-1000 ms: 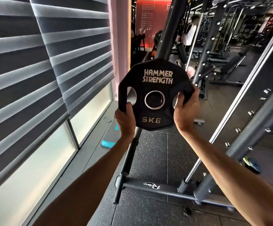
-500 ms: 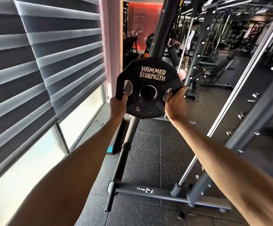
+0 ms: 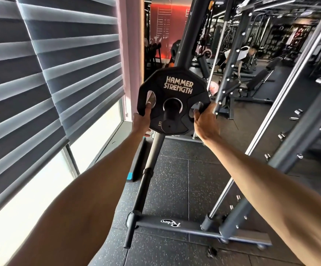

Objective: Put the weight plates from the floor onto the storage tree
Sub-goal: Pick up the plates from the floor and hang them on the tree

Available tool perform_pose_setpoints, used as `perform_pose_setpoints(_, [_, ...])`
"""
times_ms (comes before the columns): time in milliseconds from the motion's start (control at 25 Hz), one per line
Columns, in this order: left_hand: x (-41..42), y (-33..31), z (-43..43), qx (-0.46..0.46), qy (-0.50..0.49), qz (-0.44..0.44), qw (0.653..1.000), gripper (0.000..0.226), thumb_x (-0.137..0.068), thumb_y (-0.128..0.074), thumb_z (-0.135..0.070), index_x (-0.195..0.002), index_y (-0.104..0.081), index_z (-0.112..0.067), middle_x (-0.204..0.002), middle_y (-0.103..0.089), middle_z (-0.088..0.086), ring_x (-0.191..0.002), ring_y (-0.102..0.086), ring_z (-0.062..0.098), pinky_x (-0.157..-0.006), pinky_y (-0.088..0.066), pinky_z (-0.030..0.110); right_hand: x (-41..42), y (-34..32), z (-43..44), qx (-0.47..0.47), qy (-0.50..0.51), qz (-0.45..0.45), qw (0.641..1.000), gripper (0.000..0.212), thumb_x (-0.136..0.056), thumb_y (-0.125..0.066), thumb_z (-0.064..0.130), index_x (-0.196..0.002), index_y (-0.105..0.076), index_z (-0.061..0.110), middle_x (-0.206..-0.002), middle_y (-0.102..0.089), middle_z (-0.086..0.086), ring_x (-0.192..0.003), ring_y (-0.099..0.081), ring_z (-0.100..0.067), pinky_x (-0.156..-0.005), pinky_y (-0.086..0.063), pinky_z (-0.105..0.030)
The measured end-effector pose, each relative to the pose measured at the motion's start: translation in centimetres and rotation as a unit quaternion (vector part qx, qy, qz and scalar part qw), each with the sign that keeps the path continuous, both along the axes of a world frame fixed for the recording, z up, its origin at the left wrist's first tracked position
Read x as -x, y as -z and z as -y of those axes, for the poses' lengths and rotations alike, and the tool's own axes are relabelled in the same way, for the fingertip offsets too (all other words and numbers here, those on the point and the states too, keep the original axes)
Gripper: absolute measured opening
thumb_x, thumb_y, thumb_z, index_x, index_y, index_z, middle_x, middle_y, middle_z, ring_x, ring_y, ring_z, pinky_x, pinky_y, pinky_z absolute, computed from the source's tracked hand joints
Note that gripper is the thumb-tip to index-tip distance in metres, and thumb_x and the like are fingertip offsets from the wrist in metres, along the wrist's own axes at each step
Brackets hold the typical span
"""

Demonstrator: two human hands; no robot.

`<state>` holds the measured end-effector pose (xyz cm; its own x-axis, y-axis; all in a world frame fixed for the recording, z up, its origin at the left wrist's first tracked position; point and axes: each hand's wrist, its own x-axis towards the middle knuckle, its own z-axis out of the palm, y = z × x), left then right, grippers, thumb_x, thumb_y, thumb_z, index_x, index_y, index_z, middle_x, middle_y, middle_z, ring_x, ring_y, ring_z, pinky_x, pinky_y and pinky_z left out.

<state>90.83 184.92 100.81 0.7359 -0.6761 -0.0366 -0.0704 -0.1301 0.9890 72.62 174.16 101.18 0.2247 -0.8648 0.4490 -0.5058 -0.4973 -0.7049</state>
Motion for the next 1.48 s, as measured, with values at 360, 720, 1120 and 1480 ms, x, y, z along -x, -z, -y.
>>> perform_pose_setpoints(360, [7.8,11.6,-1.4,-0.256,0.167,0.138,0.942,0.031,-0.090,-0.056,-0.032,-0.085,-0.063,-0.002,-0.073,-0.066,0.018,-0.057,-0.065,0.028,-0.061,-0.061,0.046,9.4,11.4,-3.9,-0.065,0.003,-0.311,0.948,0.043,-0.101,-0.040,0.041,-0.095,-0.062,0.004,-0.098,-0.069,-0.020,-0.086,-0.068,-0.034,-0.076,-0.055,-0.038])
perform_pose_setpoints(720, [31.6,18.0,5.3,-0.327,0.435,0.260,0.797,0.030,-0.098,-0.049,-0.027,-0.091,-0.060,0.000,-0.079,-0.066,0.017,-0.055,-0.064,0.025,-0.060,-0.059,0.038,33.6,20.3,-6.3,-0.274,0.111,-0.341,0.892,0.041,-0.103,-0.039,0.034,-0.128,-0.052,0.004,-0.133,-0.056,-0.021,-0.122,-0.056,-0.039,-0.097,-0.046,-0.046])
perform_pose_setpoints(1120, [61.6,24.9,12.7,-0.292,0.603,0.377,0.640,0.043,-0.092,-0.050,-0.043,-0.091,-0.067,-0.004,-0.086,-0.072,0.017,-0.074,-0.071,0.031,-0.074,-0.061,0.044,59.8,26.9,-6.3,-0.384,0.181,-0.301,0.854,0.023,-0.103,-0.041,0.026,-0.088,-0.051,0.013,-0.089,-0.060,-0.009,-0.081,-0.060,-0.026,-0.067,-0.043,-0.035])
perform_pose_setpoints(1480, [72.9,34.5,19.3,-0.344,0.685,0.410,0.494,0.039,-0.100,-0.044,-0.033,-0.116,-0.057,0.000,-0.101,-0.070,0.019,-0.083,-0.072,0.029,-0.081,-0.060,0.044,70.1,34.4,-0.6,-0.485,0.143,-0.252,0.825,0.044,-0.103,-0.040,0.015,-0.059,-0.041,0.014,-0.054,-0.038,0.001,-0.044,-0.034,-0.012,-0.046,-0.032,-0.024])
